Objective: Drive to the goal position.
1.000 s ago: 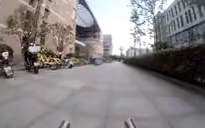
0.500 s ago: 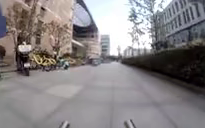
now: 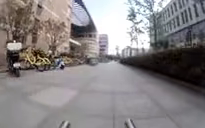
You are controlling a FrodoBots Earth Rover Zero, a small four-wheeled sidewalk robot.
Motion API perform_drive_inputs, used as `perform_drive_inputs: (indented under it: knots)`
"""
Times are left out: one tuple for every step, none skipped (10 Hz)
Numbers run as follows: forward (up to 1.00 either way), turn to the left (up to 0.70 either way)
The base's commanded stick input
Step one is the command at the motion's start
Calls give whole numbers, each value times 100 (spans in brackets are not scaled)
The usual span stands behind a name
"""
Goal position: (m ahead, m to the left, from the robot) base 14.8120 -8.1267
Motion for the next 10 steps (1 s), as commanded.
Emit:
perform_drive_inputs:
  knots:
    - [70,-14]
    - [70,-14]
    - [70,-14]
    - [70,-14]
    - [70,-14]
    - [70,-14]
    - [70,-14]
    - [70,-14]
    - [70,-14]
    - [70,-14]
